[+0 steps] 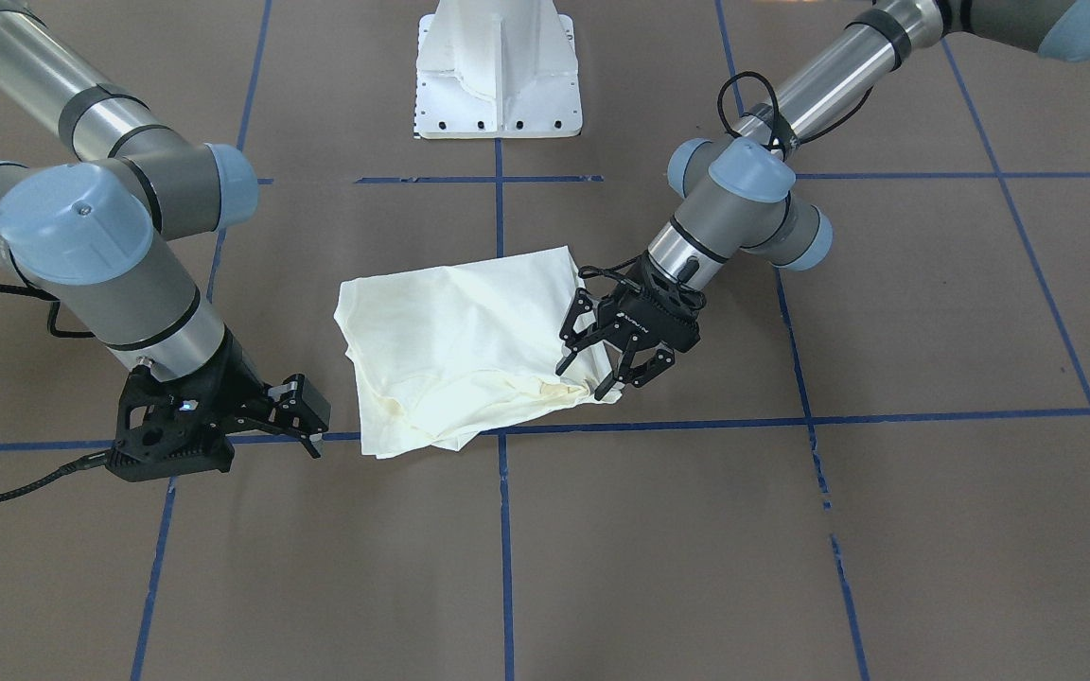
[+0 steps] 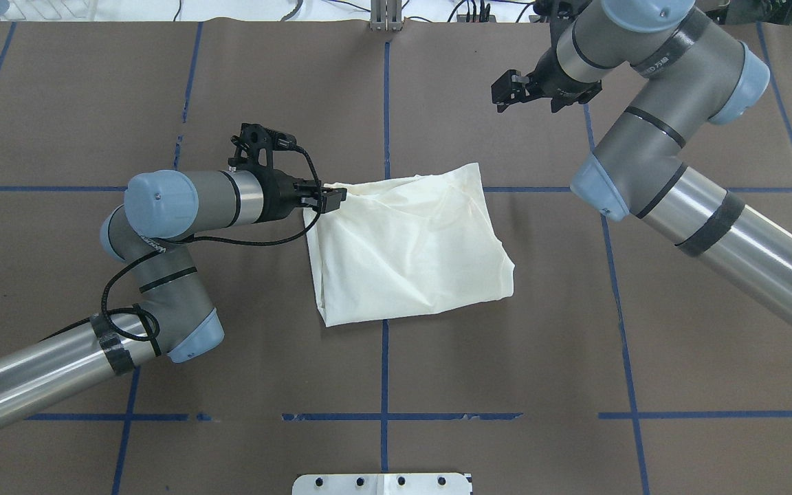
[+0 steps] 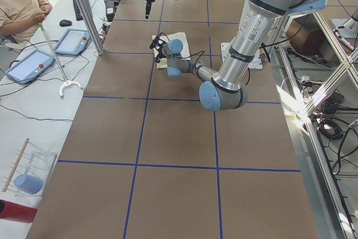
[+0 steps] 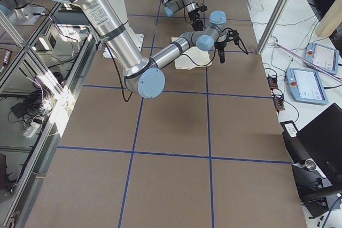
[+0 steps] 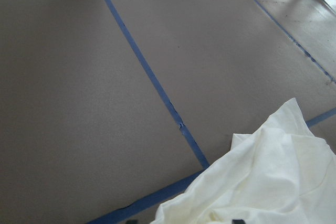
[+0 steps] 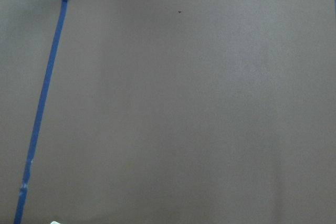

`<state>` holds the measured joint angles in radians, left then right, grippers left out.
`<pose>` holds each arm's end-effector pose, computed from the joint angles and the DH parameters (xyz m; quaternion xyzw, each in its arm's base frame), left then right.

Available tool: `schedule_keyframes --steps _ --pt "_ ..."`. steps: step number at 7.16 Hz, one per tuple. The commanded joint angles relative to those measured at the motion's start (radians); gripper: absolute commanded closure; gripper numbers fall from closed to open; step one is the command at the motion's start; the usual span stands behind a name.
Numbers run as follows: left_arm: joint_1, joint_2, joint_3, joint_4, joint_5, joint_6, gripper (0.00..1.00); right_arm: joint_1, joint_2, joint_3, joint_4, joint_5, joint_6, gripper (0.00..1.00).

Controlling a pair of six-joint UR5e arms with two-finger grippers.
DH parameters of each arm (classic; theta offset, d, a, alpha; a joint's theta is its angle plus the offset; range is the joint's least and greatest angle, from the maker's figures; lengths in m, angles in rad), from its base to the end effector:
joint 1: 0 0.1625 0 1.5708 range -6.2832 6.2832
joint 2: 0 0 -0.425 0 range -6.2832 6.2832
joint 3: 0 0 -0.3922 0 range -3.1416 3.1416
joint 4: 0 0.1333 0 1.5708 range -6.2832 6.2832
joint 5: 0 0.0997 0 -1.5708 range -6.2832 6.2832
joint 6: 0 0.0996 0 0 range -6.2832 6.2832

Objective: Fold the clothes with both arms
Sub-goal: 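Lower the left gripper onto the bundle's side nearest it and grasp, then drag the bundle's near side toward the left gripper to straighten it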

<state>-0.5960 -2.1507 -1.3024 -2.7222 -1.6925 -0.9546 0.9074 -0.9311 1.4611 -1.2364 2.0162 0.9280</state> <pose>0.5239 -0.5018 0.3093 0.3426 0.5737 0.0481 0.7424 -0.3753 -0.6270 0.2877 0.1426 -0.4322 0.0251 0.8901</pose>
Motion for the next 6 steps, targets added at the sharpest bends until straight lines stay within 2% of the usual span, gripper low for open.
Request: schedule_keyframes --steps 1,3,6 --pt "0.001 0.0 0.024 -0.001 0.022 0.001 0.71 -0.001 -0.005 0.001 0.002 -0.001 0.0 0.0" --pt "-0.002 0.002 0.023 -0.002 0.022 0.001 1.0 -0.001 -0.006 -0.001 0.002 -0.001 0.0 0.0" --pt "-0.047 0.06 0.002 -0.027 0.011 0.085 1.0 -0.001 -0.011 -0.002 0.002 -0.001 -0.002 0.0"
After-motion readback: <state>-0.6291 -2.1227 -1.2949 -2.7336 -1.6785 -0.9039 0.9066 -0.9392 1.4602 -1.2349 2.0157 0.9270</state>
